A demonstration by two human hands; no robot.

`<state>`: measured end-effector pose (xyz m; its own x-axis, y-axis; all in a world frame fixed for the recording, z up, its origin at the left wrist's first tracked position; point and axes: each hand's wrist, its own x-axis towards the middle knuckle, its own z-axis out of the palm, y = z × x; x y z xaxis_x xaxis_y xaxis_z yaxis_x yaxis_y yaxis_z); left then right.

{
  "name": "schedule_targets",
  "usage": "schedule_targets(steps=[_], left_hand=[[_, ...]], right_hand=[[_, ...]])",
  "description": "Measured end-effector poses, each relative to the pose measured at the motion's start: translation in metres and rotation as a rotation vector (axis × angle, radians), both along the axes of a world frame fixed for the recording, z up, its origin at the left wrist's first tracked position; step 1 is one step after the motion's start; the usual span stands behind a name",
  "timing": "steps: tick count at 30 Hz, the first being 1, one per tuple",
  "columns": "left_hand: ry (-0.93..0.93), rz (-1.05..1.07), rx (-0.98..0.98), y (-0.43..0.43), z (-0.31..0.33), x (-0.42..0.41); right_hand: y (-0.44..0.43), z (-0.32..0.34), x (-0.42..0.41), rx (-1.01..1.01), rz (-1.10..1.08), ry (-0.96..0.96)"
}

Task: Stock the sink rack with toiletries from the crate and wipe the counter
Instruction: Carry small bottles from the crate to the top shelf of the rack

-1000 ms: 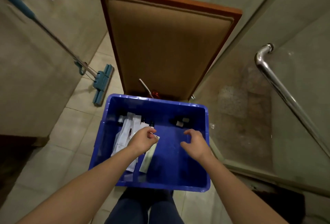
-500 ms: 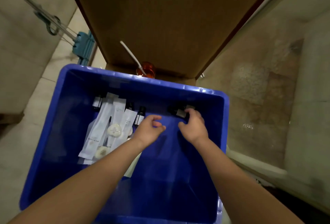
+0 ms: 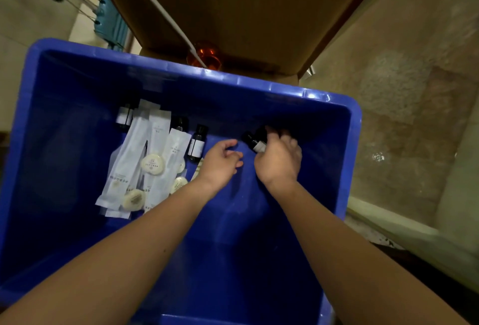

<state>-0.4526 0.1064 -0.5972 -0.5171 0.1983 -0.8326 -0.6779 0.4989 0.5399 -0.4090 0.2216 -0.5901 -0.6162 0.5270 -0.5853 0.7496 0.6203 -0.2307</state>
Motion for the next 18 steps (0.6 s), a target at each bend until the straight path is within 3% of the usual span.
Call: schedule_targets(steps=[7,18], left_hand=[[-0.025,0.037,-0.017,-0.002,-0.001,0.001],[0.023,-0.004,-0.027,-0.010,0.000,0.000]], right_hand=[[-0.019,-0.006,0.010,-0.097,-0.114,0.011],[-0.036,-0.011,0.016,-0.448,-0.471,0.134]])
